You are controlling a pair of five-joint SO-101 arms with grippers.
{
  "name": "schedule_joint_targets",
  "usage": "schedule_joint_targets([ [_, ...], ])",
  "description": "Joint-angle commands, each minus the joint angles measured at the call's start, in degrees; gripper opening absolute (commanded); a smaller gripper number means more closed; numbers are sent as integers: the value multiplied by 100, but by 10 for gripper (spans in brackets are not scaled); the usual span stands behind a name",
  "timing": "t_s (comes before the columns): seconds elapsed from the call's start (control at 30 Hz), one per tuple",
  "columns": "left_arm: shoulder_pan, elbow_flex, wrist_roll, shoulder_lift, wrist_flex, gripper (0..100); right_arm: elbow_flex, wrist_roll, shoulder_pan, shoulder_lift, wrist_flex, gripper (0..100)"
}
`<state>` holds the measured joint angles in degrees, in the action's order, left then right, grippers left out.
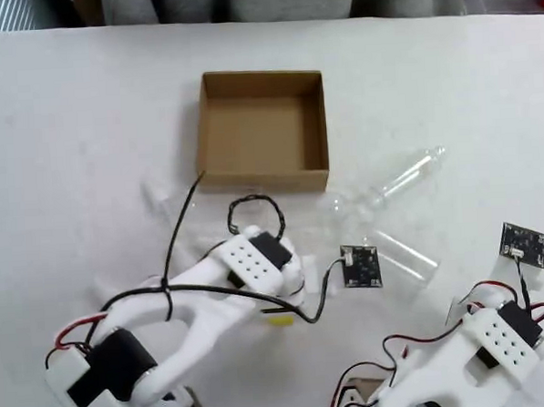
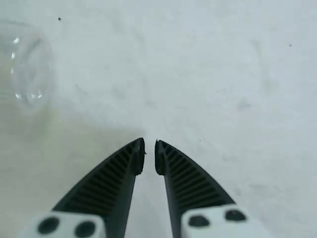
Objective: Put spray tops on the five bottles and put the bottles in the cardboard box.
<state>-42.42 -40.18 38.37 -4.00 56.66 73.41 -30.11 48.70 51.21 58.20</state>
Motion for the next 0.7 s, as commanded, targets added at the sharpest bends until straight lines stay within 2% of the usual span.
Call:
schedule_joint_targets([
  [0.0, -31, 44, -9, -22, -18, 224, -35, 9, -57, 84, -84, 21],
  [0.33, 171, 730, -26, 752, 571, 222, -35, 18, -57, 84, -84, 20],
  [0.67, 31, 765, -53, 822, 440, 221, -35, 35, -57, 84, -84, 18],
])
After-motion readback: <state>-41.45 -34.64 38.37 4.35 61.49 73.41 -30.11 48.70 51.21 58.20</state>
